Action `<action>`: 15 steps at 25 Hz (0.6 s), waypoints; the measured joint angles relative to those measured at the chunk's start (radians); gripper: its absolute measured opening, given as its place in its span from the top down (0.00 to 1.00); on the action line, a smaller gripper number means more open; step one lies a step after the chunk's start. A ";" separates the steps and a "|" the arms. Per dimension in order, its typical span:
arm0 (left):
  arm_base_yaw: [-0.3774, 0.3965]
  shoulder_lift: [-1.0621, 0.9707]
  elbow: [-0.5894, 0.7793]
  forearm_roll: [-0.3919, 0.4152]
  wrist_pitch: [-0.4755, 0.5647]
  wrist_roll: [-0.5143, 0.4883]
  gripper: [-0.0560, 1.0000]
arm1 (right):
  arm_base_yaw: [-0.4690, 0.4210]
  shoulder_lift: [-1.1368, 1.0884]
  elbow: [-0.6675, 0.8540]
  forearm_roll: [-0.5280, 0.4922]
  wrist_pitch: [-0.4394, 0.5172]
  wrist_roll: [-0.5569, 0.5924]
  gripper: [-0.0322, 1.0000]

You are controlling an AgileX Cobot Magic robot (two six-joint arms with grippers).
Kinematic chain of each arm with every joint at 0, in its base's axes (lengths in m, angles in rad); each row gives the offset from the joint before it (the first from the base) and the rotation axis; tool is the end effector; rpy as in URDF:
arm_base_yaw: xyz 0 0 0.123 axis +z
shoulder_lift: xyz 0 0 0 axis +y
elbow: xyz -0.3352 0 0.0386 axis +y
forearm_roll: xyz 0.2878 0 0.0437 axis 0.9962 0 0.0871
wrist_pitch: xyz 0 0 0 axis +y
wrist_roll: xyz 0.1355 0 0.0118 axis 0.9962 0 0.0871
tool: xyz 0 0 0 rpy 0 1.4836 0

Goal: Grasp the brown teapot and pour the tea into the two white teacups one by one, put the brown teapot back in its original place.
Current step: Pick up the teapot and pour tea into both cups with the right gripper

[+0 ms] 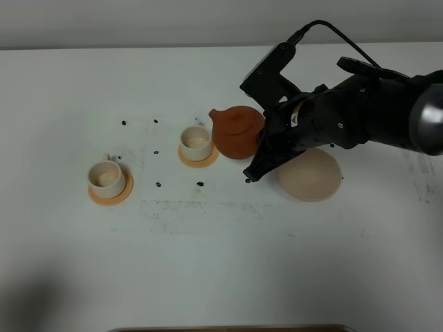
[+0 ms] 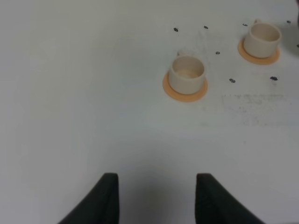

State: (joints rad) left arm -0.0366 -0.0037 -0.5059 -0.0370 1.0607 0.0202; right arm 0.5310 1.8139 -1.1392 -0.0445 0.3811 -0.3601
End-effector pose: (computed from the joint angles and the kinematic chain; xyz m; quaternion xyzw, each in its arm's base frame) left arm 0.0160 -0.0050 0.2781 0.0250 0.8502 -0.0228 0.5254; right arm 0.3868 0.2245 0.1813 -0.4270 0.8541 0.0113 0.2966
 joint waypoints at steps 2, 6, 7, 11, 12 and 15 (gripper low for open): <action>0.000 0.000 0.000 0.000 0.000 -0.001 0.56 | 0.005 0.014 -0.018 -0.025 0.022 0.000 0.86; 0.000 0.000 0.000 0.000 0.000 -0.001 0.56 | 0.012 0.030 -0.027 -0.092 0.038 0.004 0.86; 0.000 0.000 0.000 0.000 0.000 -0.001 0.56 | 0.014 0.033 -0.028 -0.105 0.041 0.005 0.86; 0.000 0.000 0.000 0.000 0.000 -0.001 0.56 | 0.017 0.043 -0.032 -0.146 0.040 0.007 0.86; 0.000 0.000 0.000 0.000 0.000 -0.001 0.56 | 0.019 0.043 -0.032 -0.159 0.042 0.007 0.86; 0.000 0.000 0.000 0.000 0.000 -0.001 0.56 | 0.022 0.043 -0.035 -0.179 0.041 0.008 0.86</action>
State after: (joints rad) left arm -0.0366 -0.0037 -0.5059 -0.0370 1.0607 0.0193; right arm 0.5535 1.8572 -1.1745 -0.2239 0.4217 -0.3519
